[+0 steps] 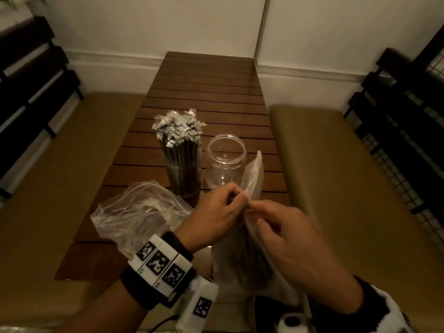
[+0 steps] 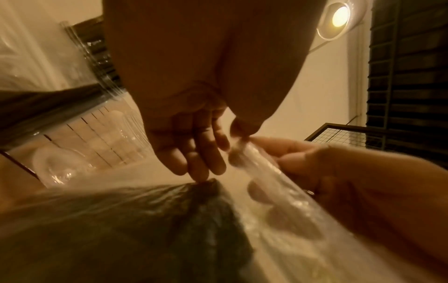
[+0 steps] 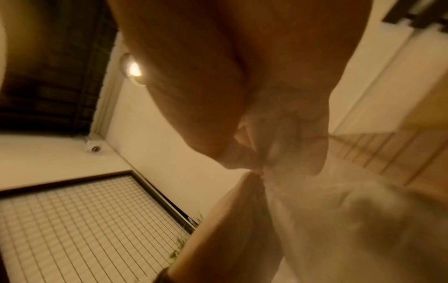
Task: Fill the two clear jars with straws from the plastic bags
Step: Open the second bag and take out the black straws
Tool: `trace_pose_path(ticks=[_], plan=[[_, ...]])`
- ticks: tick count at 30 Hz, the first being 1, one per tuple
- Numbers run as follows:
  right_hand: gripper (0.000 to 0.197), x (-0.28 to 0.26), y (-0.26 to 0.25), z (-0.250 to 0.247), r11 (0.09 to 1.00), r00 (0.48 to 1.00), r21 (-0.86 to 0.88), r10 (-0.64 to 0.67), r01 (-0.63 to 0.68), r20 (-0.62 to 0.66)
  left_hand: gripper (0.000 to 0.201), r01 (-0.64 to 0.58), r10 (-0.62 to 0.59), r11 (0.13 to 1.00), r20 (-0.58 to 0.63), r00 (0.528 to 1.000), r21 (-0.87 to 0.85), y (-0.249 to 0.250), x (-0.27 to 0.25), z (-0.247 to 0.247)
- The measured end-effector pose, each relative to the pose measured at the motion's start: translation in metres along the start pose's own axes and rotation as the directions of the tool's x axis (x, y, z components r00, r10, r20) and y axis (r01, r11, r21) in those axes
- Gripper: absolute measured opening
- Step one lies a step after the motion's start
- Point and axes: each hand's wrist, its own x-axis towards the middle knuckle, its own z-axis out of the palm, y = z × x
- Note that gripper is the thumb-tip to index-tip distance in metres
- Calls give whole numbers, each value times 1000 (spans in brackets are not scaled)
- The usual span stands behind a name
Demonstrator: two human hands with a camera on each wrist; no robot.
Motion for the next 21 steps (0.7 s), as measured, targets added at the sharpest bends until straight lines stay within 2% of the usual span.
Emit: trace_pose_path(ticks=[3,7,11,16,21], plan=[[28,-1,-1,-7,991,995,133,5,-18,96,22,-13,13,995,1,1000,98,-3,2,-13],[9,12,4,-14,990,998,131,35,-41,49,20,13,-16,997,34,999,70,0,2,-24],[25,23,4,-2,987,995,150,52,-63,82,16,43,-45,999,74,996,29,3,-3,-23],[9,30,5,-3,986,996,156,41,-53,78,13,56,-53,998,71,996,-28,8,-4,-24],[12,34,3,-7,949,991,291,99,-122,93,14,25,-20,995,56,998,-98,10,-5,-25]])
